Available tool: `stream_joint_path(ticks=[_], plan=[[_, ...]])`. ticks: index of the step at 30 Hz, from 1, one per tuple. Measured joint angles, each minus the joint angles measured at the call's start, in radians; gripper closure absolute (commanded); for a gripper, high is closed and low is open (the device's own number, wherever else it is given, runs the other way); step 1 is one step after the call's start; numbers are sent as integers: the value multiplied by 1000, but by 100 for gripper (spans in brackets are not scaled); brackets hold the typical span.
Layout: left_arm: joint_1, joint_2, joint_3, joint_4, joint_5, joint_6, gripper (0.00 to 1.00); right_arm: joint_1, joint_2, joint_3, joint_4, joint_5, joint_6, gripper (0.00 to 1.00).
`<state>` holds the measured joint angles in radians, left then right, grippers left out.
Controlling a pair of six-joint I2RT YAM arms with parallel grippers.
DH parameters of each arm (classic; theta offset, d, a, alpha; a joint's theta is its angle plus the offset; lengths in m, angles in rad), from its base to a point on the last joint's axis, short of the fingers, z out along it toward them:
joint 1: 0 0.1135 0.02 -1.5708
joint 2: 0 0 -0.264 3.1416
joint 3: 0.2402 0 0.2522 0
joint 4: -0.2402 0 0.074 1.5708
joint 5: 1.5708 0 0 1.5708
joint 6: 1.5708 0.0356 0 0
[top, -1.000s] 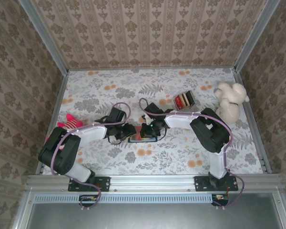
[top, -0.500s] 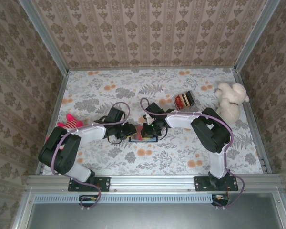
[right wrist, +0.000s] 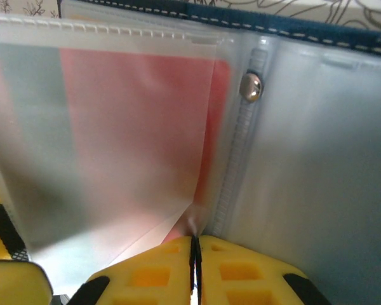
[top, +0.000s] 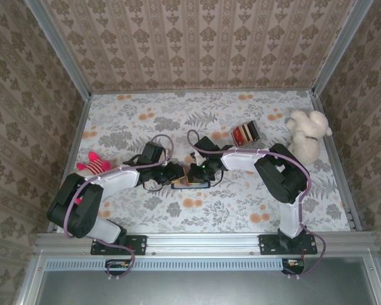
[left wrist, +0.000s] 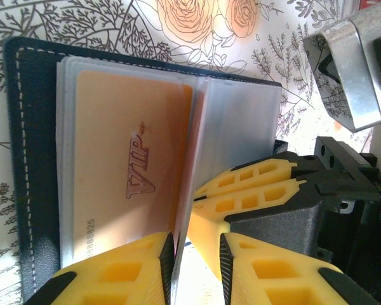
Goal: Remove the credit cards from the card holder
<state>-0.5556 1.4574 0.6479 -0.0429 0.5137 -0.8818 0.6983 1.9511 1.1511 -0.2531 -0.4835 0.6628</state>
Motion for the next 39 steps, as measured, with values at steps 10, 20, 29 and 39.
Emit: stream_joint_path(ticks=[10, 20, 29, 39], plan=[[0, 20, 0, -28, -14, 23, 87, -14, -43, -39, 24, -2, 23, 83], [0, 23, 8, -47, -20, 39, 93, -45, -166, -109, 71, 5, 61, 77], [1, -5, 8, -39, -14, 37, 77, -74, -177, -152, 84, 36, 79, 74], [-23, -3, 4, 72, 42, -18, 50, -101, -270, -191, 90, 61, 105, 74]])
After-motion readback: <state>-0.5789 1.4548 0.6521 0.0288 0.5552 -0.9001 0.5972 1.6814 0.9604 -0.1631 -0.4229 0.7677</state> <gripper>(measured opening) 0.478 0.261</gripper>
